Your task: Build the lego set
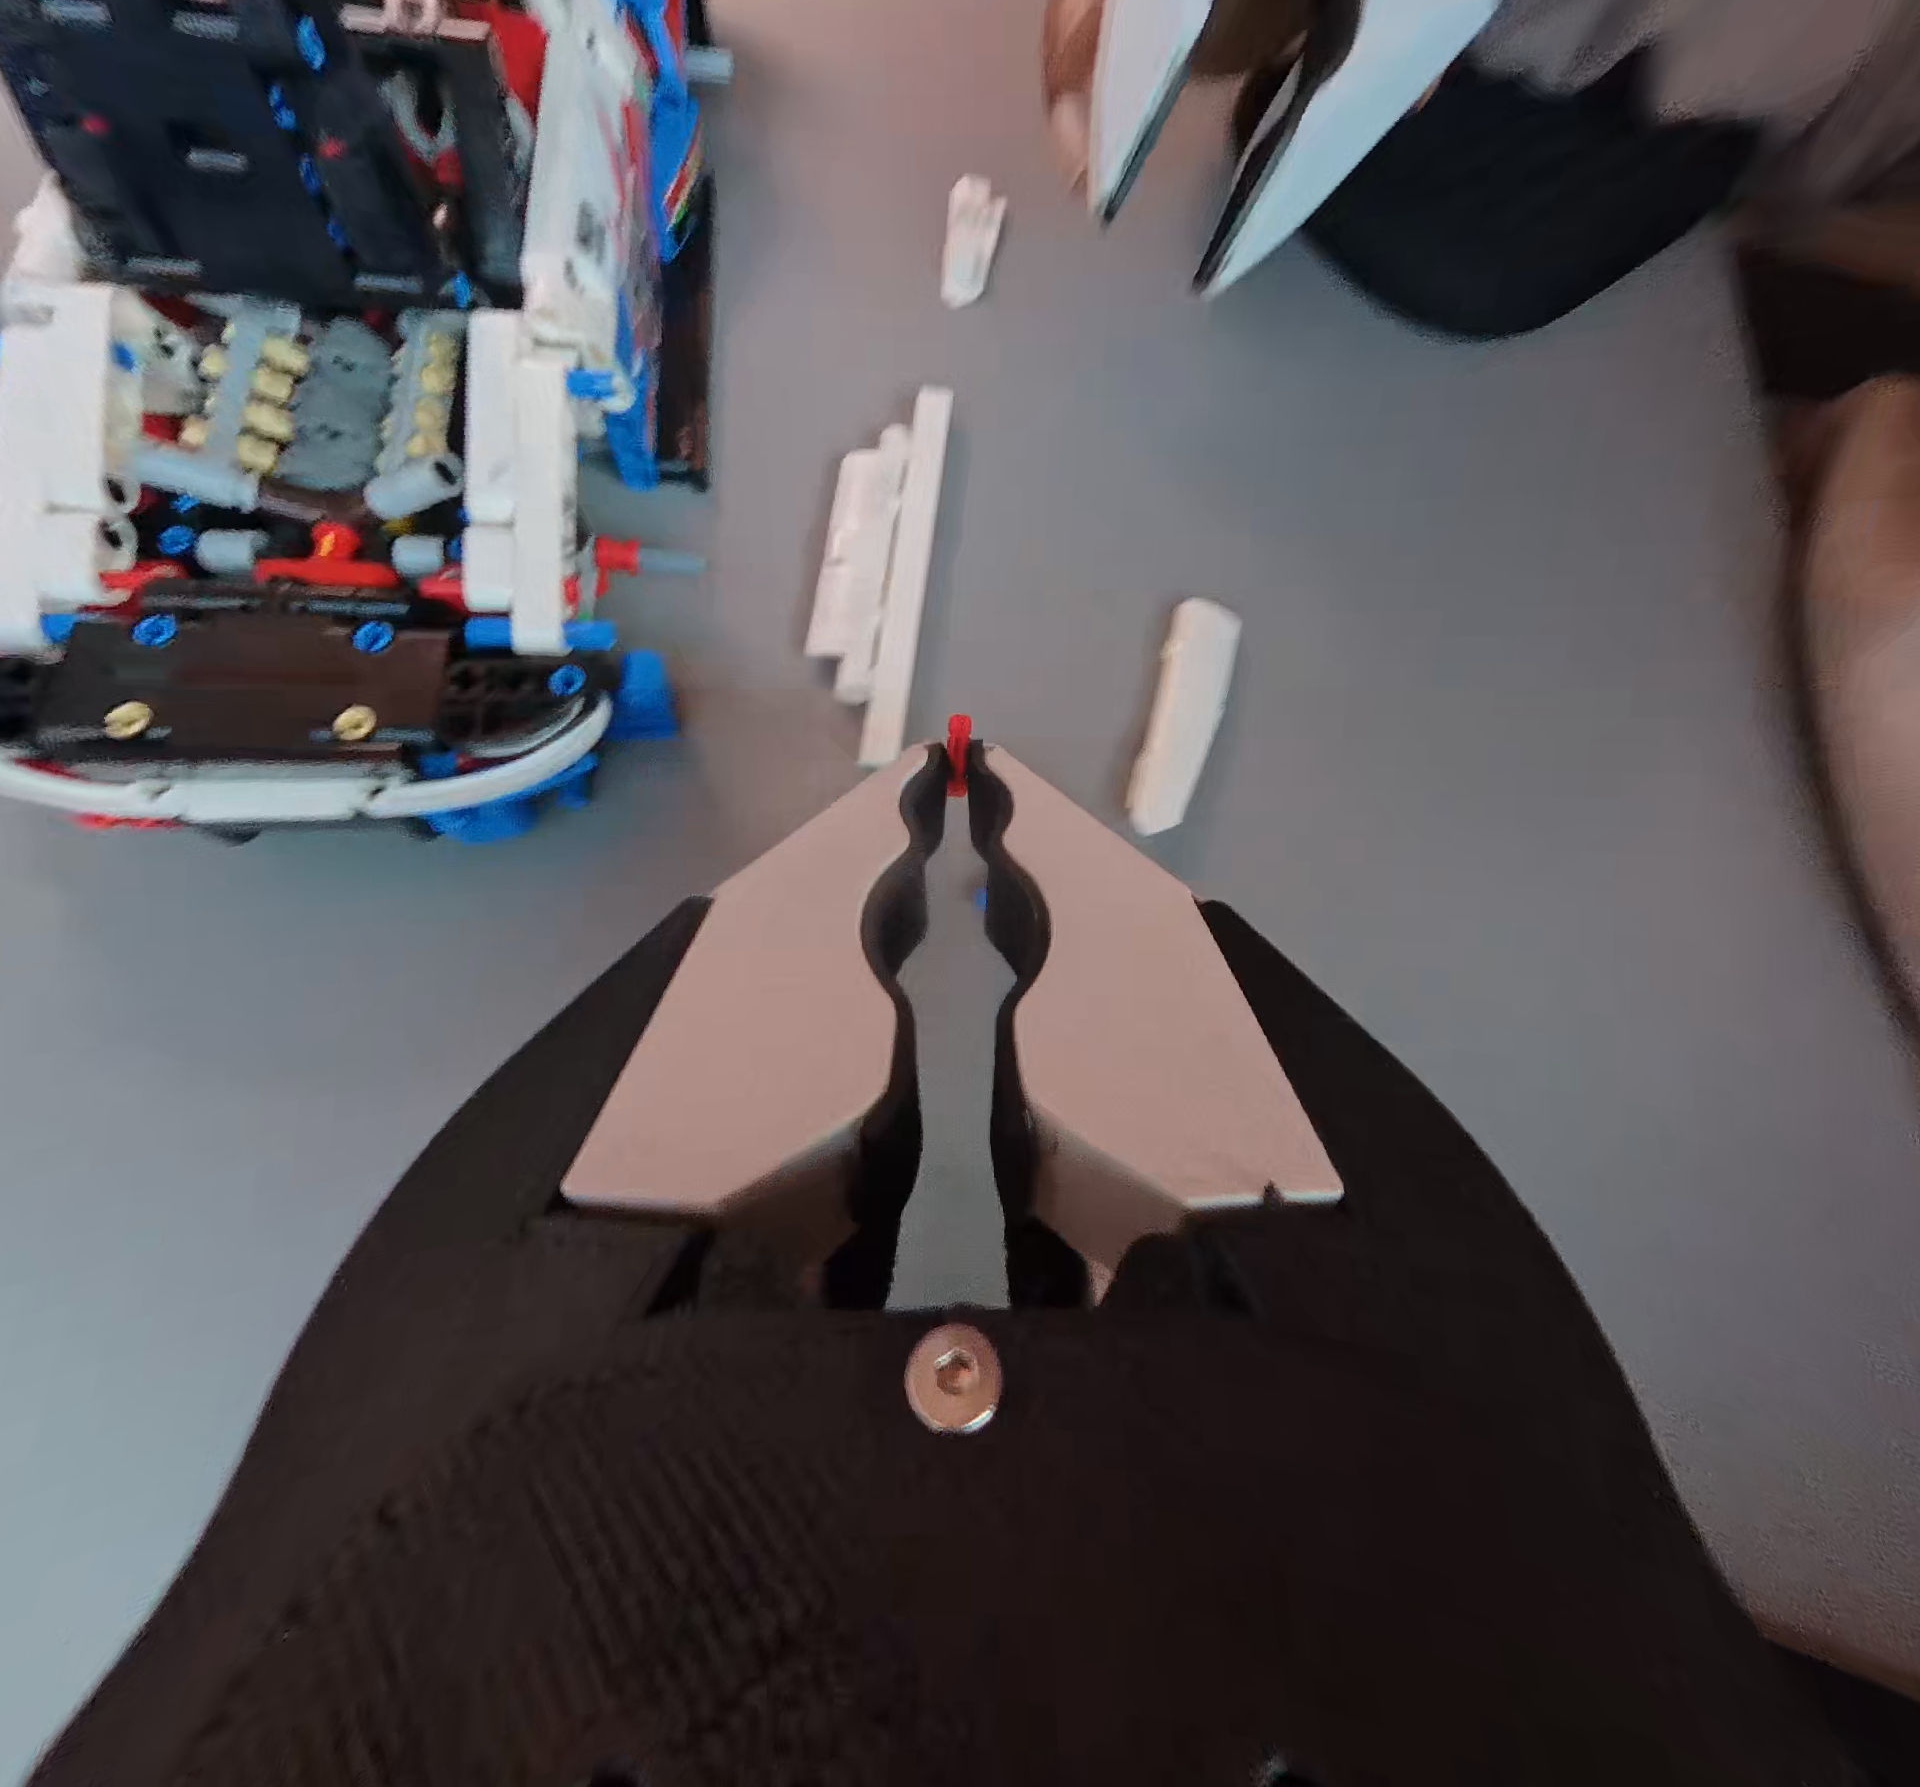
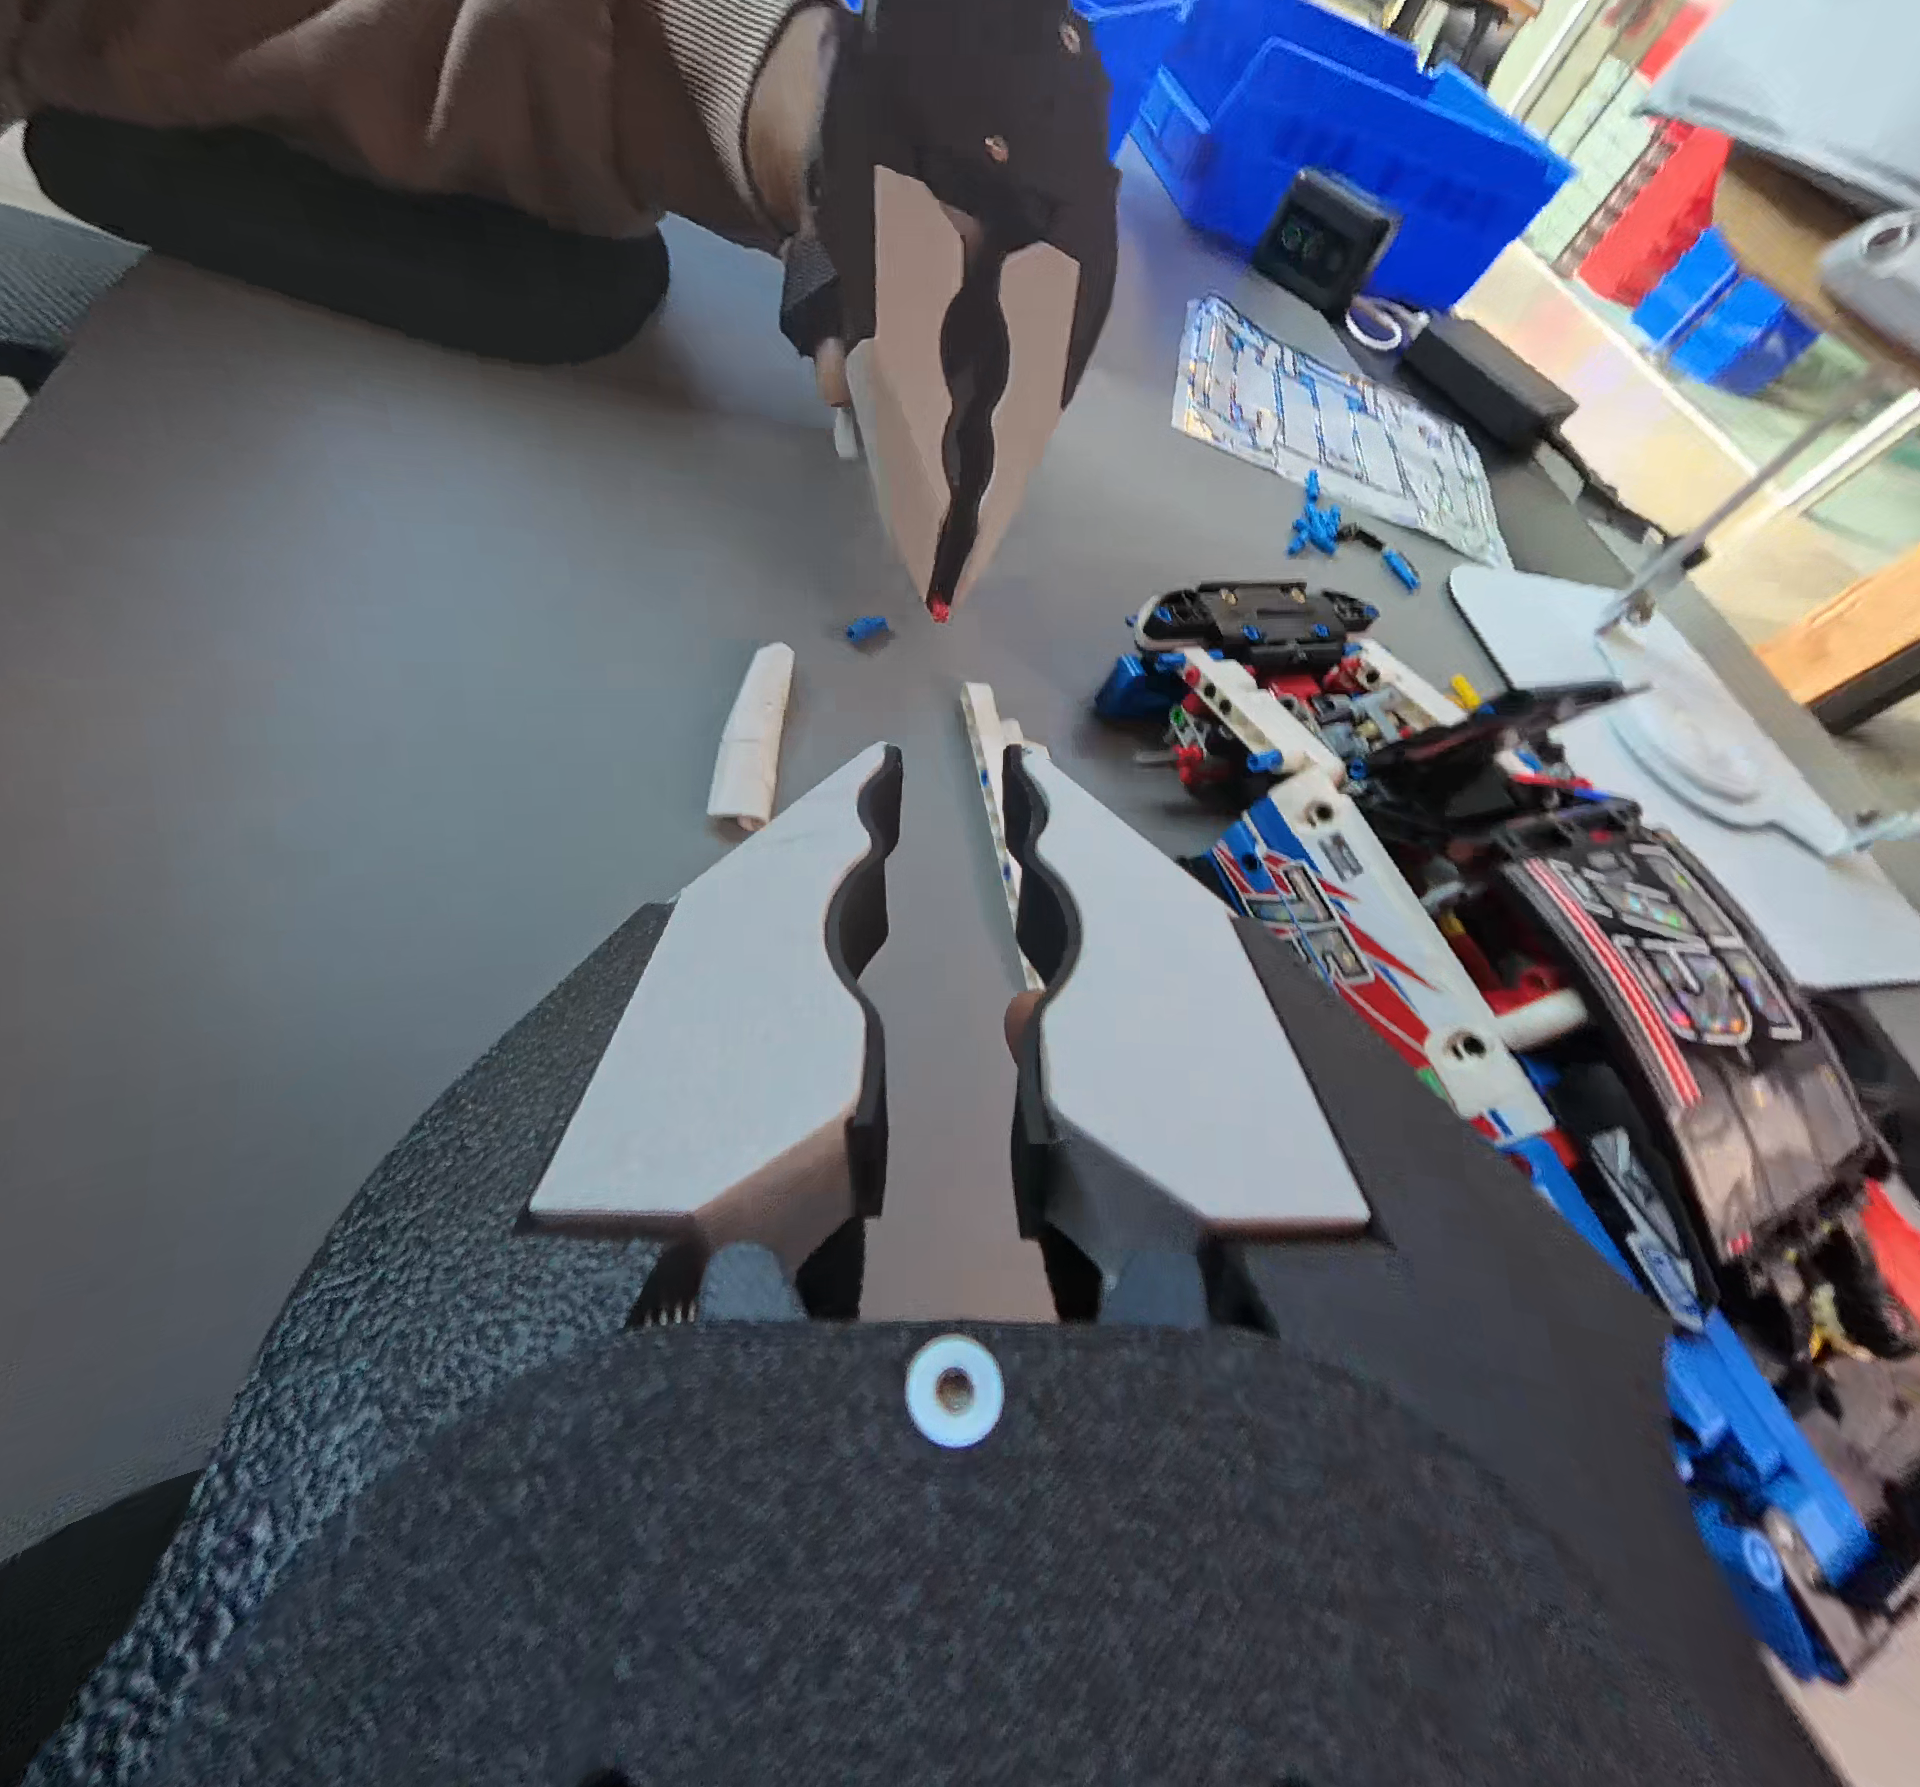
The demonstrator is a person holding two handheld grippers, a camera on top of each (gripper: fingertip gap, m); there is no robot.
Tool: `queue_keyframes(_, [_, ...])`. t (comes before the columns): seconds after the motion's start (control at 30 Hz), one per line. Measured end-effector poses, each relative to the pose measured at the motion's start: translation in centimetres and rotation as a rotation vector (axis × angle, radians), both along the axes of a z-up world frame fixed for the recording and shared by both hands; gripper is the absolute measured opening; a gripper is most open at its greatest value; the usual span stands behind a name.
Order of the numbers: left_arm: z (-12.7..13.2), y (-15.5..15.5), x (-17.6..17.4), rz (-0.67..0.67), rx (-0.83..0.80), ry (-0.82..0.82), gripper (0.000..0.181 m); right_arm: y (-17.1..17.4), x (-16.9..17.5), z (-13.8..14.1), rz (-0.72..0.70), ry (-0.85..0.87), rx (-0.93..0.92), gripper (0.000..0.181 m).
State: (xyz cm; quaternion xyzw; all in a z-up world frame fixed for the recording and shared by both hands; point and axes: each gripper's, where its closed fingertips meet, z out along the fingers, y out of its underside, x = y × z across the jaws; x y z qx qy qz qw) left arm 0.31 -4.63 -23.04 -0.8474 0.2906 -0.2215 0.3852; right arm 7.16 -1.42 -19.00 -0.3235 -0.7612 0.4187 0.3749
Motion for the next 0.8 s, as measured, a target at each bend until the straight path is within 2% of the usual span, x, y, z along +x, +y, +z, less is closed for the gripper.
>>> queue_keyframes(0.03, [1.1,-0.4,1.4,-0.04,-0.002,-0.092,0.001,-1.0,0.0,0.2,0.029,0.029,0.038,0.017])
queue_keyframes(0.13, [3.3,-1.3,4.8,-0.147,-0.006,-0.278,0.001,-3.8,0.1,0.2,0.101,0.1,0.162,0.017])
queue_keyframes(0.27, [4.3,-2.2,7.4,-0.243,-0.022,-0.351,0.001,-5.1,-0.1,0.1,0.117,0.152,0.253,0.014])
queue_keyframes(0.43, [4.0,-2.3,8.0,-0.252,-0.036,-0.343,0.001,-6.0,0.4,0.2,0.162,0.159,0.257,0.011])
queue_keyframes(0.67, [4.0,-2.2,8.0,-0.241,-0.043,-0.36,0.001,-5.9,0.3,0.1,0.155,0.157,0.258,0.003])
queue_keyframes(0.8, [4.2,-1.5,7.5,-0.192,-0.02,-0.375,0.007,-5.3,0.2,0.4,0.138,0.111,0.147,0.002])
